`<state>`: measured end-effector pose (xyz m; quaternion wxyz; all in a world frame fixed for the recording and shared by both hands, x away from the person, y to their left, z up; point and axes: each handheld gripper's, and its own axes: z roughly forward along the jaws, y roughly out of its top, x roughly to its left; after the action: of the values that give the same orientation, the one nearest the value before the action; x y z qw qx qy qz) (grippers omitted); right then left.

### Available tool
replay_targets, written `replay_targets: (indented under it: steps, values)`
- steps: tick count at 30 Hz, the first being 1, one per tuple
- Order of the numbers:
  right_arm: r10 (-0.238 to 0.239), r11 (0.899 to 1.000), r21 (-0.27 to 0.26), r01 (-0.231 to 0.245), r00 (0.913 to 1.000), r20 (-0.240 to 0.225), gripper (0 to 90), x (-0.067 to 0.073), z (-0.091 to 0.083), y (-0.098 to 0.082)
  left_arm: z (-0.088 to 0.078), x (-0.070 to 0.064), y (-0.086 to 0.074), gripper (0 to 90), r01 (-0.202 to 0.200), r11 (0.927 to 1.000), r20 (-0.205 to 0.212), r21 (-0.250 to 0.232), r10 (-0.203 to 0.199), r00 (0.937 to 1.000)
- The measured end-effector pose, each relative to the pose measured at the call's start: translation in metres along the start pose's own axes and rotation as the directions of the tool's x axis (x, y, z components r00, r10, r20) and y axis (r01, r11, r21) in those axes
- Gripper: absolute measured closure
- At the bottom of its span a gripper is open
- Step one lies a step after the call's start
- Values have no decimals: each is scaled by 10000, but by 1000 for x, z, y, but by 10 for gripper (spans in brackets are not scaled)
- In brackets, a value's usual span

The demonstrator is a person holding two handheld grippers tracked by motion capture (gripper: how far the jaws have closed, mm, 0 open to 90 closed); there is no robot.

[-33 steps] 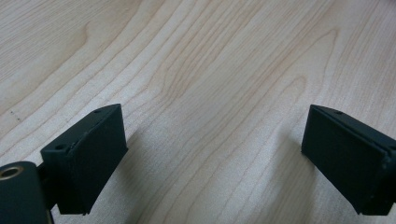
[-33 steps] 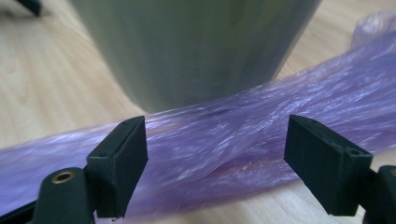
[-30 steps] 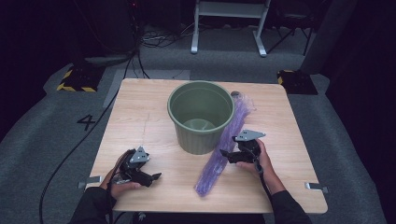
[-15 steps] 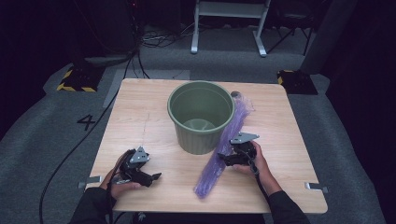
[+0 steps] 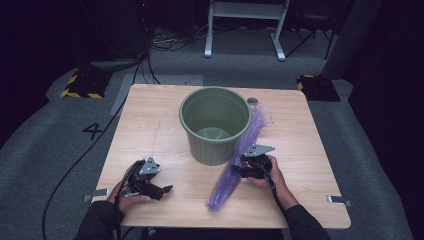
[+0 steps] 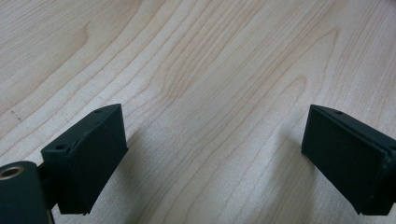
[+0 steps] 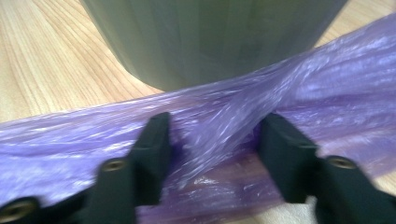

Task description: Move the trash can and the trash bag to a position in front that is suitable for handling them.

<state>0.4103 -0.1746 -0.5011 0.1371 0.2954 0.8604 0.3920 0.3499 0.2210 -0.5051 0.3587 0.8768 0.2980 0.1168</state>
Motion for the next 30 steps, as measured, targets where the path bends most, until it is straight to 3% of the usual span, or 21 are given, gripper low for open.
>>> replay_targets:
  steps: [6,11,16,25,30]
  values:
    - [1,9998,-186,0,10000,59,777,1,1,0,0,0,0,63,7,10000,-4,-6,-7,10000]
    - [194,9994,-283,-183,9990,404,825,-3,-2,-1,0,0,0,62,-2,10000,-3,1,2,10000]
    - [593,9955,-779,-535,9955,745,858,-15,-18,-6,0,0,0,63,34,10000,8,-8,-34,10000]
    - [1005,9863,-1415,-843,9887,1116,875,-30,-45,-14,0,0,0,62,-1,10000,-6,2,1,10000]
    - [1098,9896,-1044,-985,9881,1080,747,-32,-45,-16,0,0,0,63,23,10000,6,0,-23,10000]
